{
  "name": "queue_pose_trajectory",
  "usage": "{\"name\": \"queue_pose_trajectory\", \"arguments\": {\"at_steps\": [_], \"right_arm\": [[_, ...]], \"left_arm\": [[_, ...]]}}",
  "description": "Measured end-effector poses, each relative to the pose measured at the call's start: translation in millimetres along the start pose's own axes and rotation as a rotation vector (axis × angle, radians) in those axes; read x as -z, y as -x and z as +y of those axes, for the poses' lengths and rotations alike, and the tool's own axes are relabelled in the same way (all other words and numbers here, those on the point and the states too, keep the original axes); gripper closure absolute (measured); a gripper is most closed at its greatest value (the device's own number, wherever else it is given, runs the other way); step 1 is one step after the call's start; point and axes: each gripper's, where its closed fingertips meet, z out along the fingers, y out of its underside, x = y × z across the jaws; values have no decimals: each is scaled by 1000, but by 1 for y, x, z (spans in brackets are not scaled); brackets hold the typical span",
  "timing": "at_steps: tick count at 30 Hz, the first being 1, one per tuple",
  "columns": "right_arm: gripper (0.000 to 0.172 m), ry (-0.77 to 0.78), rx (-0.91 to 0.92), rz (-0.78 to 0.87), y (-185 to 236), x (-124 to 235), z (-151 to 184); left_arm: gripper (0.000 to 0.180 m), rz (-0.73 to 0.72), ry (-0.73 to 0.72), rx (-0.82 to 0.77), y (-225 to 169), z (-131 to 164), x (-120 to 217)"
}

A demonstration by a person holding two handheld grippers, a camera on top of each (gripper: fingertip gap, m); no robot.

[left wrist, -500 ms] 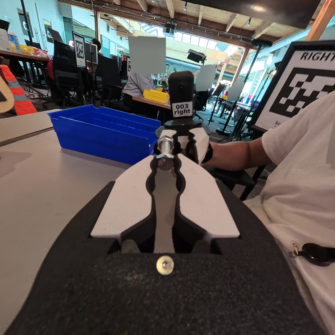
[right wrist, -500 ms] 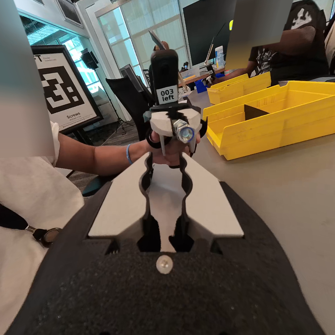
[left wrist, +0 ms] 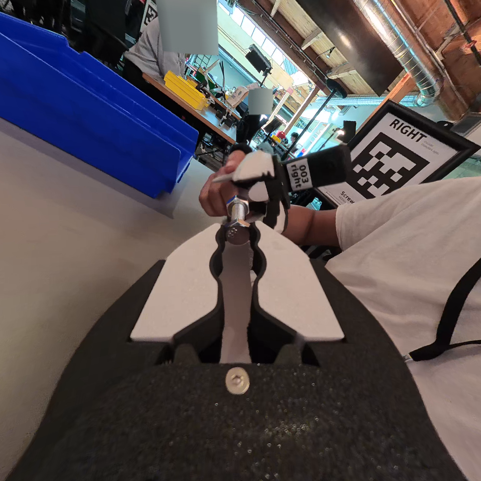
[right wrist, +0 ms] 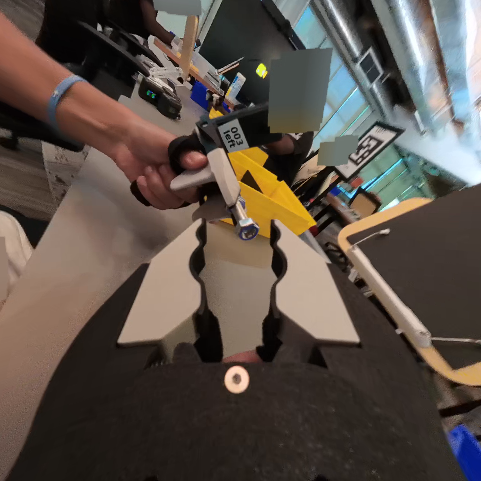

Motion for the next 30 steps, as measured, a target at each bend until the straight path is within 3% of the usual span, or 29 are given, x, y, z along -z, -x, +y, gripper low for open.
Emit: {"name": "queue_pose_trajectory", "arguments": {"at_steps": [5, 13, 20, 30], "right_arm": [[124, 27, 65, -39, 13, -2, 2], [127, 71, -6, -83, 15, -2, 19], [122, 41, 35, -60, 14, -2, 6], [125, 67, -45, -127, 26, -6, 19]], "left_arm": [[163, 2, 2, 17, -1, 3, -2], [163, 47, -23, 29, -8, 0, -3], [163, 15, -24, 56, 4, 2, 0], [163, 48, -57, 42, -5, -5, 1]]}}
